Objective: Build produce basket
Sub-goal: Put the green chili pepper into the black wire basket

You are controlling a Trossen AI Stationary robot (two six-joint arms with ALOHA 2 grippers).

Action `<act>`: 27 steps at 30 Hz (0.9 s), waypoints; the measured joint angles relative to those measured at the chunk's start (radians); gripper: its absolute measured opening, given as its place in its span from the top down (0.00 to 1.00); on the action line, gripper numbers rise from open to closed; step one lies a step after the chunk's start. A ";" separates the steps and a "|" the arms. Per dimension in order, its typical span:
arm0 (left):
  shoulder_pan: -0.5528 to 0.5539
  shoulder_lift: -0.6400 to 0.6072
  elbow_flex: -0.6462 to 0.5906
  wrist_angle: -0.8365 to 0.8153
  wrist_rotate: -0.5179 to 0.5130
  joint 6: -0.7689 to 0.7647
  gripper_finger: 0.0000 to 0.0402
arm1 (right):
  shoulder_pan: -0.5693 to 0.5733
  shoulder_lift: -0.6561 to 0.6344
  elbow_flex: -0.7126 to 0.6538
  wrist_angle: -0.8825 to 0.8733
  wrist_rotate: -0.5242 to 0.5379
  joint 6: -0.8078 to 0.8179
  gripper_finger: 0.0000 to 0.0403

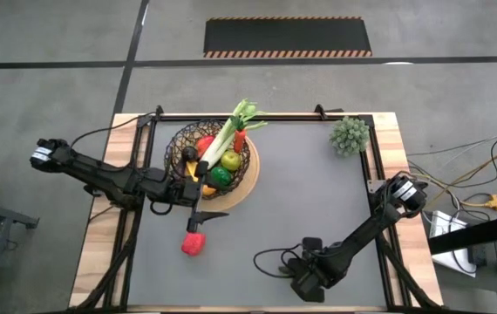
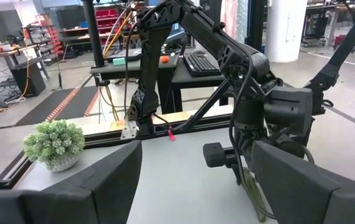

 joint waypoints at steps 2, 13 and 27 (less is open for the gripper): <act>0.000 0.000 0.000 0.000 0.000 -0.002 0.29 | 0.000 0.000 0.000 0.001 0.005 -0.014 0.62; 0.000 0.006 -0.001 0.000 0.000 -0.006 0.29 | 0.000 -0.002 -0.002 -0.018 0.029 -0.079 0.89; 0.000 0.041 -0.001 0.000 0.000 -0.013 0.29 | 0.002 -0.030 0.042 -0.326 0.399 -0.791 0.88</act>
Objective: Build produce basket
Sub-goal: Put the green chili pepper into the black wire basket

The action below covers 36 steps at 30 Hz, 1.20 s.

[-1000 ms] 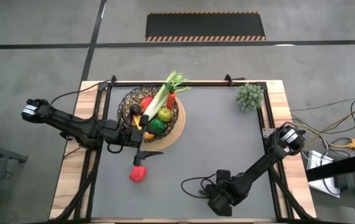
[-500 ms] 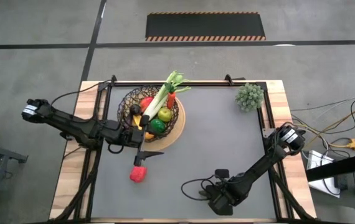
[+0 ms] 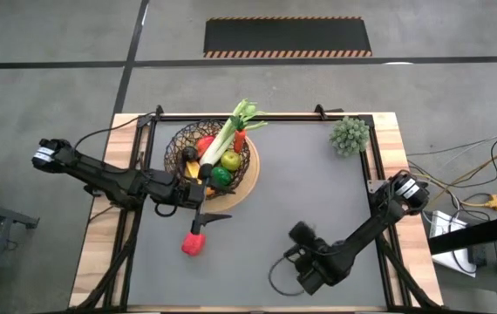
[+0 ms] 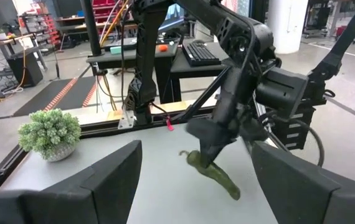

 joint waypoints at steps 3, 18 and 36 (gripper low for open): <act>0.000 -0.004 0.002 -0.001 0.000 0.003 0.29 | 0.001 0.000 0.011 -0.010 0.185 -0.421 0.88; -0.006 -0.143 -0.014 -0.015 0.000 0.004 0.29 | -0.214 -0.038 0.045 -0.015 1.146 -0.890 0.88; -0.006 -0.295 -0.090 -0.007 0.000 0.012 0.29 | -0.589 -0.046 0.128 0.034 1.024 -0.890 0.88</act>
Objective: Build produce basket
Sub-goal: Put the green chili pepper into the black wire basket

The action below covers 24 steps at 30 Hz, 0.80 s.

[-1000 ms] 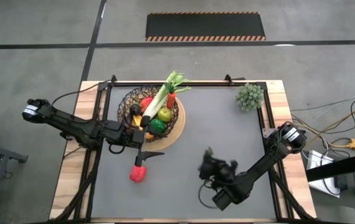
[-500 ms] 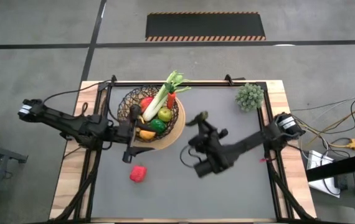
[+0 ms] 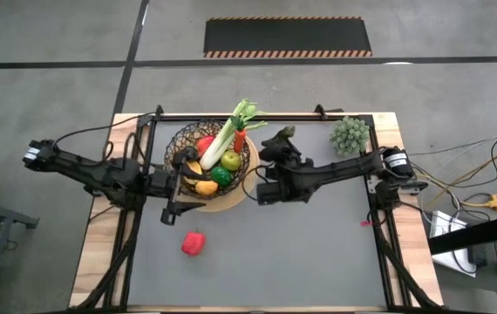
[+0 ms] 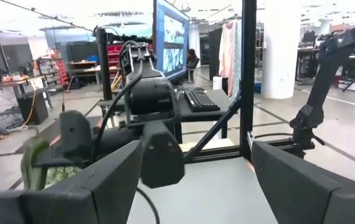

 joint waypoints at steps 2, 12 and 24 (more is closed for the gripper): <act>0.000 -0.008 0.000 0.000 0.000 0.003 0.29 | -0.012 0.000 0.008 0.066 -0.033 -0.014 0.88; 0.000 -0.031 0.000 -0.001 0.000 0.023 0.29 | -0.022 0.001 0.028 0.810 -0.440 -0.422 0.88; 0.000 -0.042 0.000 -0.002 0.000 0.020 0.29 | -0.084 0.042 0.025 0.909 -0.688 -0.535 0.88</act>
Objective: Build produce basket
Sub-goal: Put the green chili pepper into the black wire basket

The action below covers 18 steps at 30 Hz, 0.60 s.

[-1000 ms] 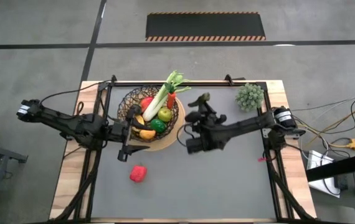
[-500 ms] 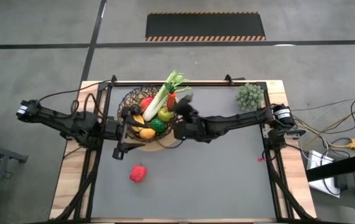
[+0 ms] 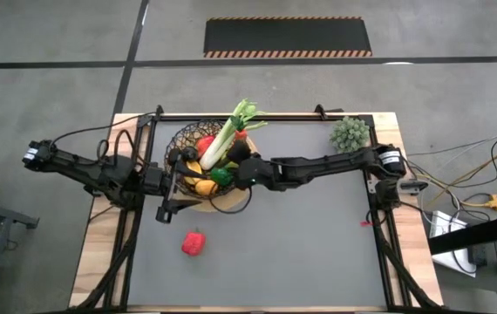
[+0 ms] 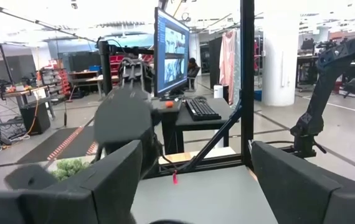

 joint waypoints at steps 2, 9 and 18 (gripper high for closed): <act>0.000 0.001 0.000 0.001 0.000 0.000 0.29 | -0.017 0.012 -0.001 -0.025 0.001 0.000 0.88; 0.000 0.002 0.000 0.001 0.000 -0.001 0.29 | -0.044 0.035 -0.002 -0.093 0.022 0.003 0.85; 0.000 -0.004 0.000 0.000 0.000 -0.001 0.29 | -0.045 0.048 -0.002 -0.100 0.011 0.017 0.69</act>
